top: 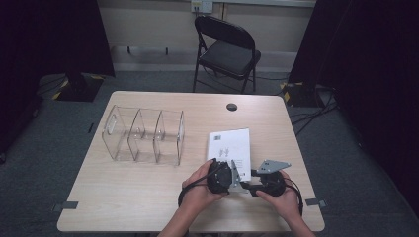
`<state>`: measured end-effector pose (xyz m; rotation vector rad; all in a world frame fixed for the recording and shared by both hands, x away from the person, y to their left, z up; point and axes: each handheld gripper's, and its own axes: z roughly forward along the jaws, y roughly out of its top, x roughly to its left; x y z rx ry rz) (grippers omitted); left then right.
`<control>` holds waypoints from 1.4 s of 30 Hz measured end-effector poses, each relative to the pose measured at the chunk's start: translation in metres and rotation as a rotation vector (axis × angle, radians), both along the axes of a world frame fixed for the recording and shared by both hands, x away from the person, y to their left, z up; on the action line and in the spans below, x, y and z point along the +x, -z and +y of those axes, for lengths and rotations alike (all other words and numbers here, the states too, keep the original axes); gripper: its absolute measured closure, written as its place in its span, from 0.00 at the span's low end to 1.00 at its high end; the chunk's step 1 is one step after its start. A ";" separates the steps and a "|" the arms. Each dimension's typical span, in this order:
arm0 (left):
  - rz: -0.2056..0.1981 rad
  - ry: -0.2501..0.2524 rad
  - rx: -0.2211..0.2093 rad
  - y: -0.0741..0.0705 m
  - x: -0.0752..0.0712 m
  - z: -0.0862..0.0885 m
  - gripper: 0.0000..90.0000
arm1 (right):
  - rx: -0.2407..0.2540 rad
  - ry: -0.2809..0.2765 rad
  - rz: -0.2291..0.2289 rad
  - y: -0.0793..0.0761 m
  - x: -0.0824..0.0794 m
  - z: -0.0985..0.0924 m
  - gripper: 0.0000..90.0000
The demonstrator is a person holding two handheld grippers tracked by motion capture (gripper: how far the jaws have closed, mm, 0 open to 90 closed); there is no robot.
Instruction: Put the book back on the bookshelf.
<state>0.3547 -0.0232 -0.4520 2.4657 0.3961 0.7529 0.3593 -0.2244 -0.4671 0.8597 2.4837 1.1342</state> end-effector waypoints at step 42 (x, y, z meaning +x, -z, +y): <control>0.204 -0.076 0.078 -0.076 0.014 0.002 0.60 | -0.146 -0.049 -0.134 0.026 0.006 0.002 0.25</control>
